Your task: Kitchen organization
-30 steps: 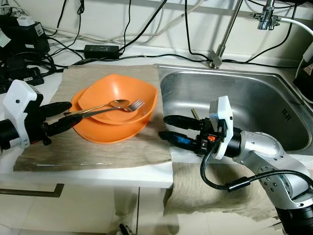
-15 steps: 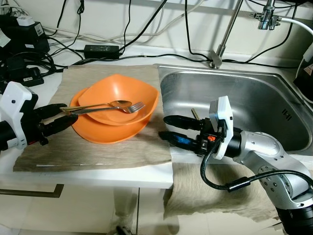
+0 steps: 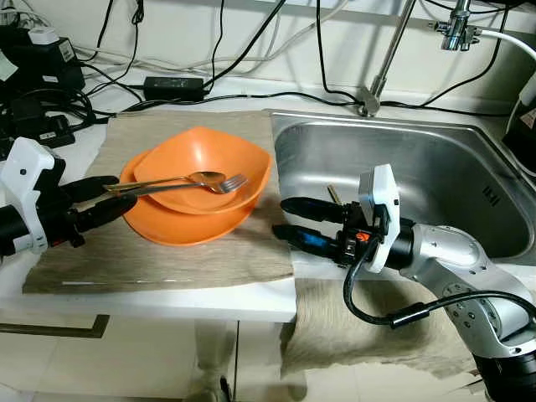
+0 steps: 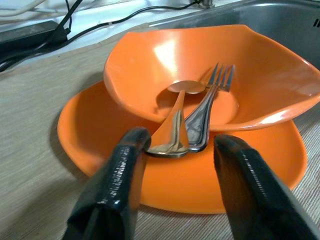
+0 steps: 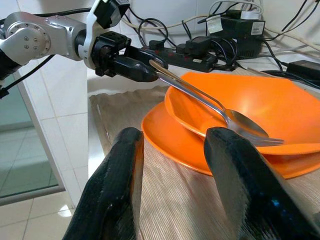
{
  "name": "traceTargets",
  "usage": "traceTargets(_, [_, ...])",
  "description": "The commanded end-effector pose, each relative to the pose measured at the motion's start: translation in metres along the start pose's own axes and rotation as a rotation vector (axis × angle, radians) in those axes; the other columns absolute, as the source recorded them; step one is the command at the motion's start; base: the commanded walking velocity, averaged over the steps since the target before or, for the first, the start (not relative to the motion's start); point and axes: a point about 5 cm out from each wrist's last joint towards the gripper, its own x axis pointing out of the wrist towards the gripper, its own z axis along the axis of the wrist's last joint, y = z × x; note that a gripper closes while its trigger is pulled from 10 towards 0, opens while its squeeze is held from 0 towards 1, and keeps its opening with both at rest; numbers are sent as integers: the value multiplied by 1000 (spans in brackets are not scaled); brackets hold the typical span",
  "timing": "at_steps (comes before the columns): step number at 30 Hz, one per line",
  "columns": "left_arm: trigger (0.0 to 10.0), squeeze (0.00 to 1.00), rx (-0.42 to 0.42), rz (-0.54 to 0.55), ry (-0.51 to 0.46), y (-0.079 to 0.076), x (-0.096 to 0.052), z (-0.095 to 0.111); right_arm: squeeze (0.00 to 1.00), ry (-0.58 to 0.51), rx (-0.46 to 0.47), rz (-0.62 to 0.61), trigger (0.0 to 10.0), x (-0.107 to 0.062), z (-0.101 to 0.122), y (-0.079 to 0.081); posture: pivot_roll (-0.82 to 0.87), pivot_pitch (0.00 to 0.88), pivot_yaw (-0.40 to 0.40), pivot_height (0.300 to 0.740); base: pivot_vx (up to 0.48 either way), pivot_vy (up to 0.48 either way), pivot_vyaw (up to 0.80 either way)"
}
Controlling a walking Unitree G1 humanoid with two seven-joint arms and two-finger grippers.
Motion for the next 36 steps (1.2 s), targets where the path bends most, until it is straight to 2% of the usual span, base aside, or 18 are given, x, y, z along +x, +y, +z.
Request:
traceTargets(1, [2549,0,3,-13,-3,0,2,3,0,7,-14,0,10000,-4,1,1,6,0,-37,740,0,0,0])
traceTargets(2, [196,0,1,-14,-4,1,2,3,0,7,-14,0,10000,-4,1,1,6,0,-37,740,0,0,0])
traceTargets(27, [0,0,0,-56,-22,-1,2,7,0,7,-19,-5,10000,-4,2,-1,7,0,-34,740,0,0,0])
traceTargets(36, [0,0,-2,-208,-33,-20,-6,17,0,8,-18,-4,10000,-5,2,-1,7,0,-35,740,0,0,0])
